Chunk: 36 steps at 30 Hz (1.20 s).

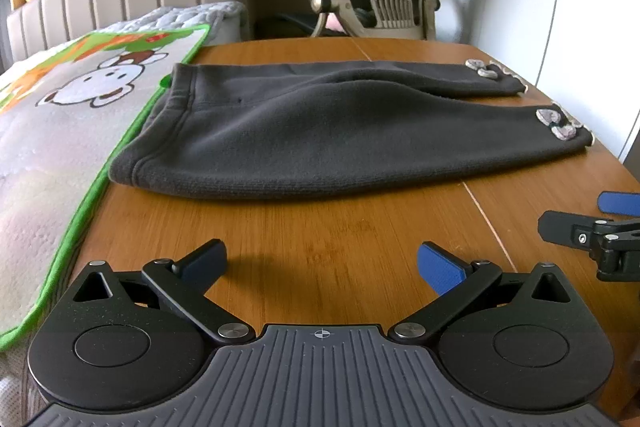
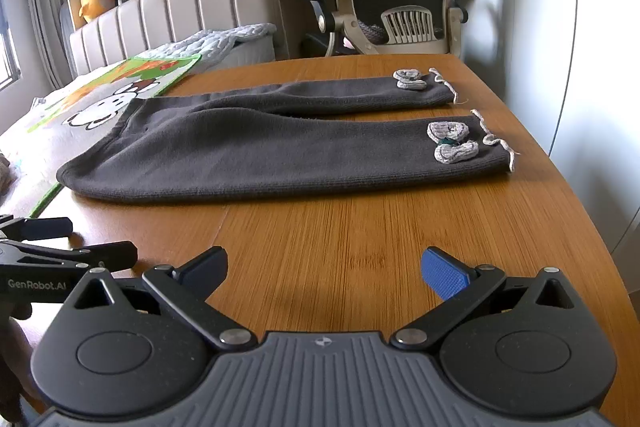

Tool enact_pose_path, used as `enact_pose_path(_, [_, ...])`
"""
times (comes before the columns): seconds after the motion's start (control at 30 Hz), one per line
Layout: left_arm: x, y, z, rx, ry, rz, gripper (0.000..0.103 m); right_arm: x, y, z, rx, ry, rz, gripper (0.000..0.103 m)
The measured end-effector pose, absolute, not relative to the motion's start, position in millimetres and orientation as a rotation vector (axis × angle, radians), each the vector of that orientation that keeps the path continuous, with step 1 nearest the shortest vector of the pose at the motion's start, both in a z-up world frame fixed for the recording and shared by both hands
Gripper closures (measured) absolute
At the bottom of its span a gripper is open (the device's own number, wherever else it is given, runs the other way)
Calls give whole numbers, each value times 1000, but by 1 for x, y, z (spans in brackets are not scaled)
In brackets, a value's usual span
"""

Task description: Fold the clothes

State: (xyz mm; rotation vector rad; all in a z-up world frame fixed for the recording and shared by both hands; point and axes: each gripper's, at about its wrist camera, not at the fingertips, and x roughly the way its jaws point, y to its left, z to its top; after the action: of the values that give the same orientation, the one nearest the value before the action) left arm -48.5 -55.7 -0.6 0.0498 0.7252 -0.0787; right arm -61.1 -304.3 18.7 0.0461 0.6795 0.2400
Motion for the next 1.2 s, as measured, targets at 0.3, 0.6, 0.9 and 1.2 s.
enact_pose_path(0.3, [-49,-49,0,48,725,-74,0,-60,-303,18,30,683,237,0])
enact_pose_path(0.6, [-49,-49,-1,49,724,-74,0,-61,-304,18,27,682,240,0])
enact_pose_path(0.9, [-50,-49,0,51,724,-76,0,-60,-305,18,23,683,240,0])
enact_pose_path(1.2, [-51,-49,0,51,723,-79,0,-59,-300,17,-10,690,233,0])
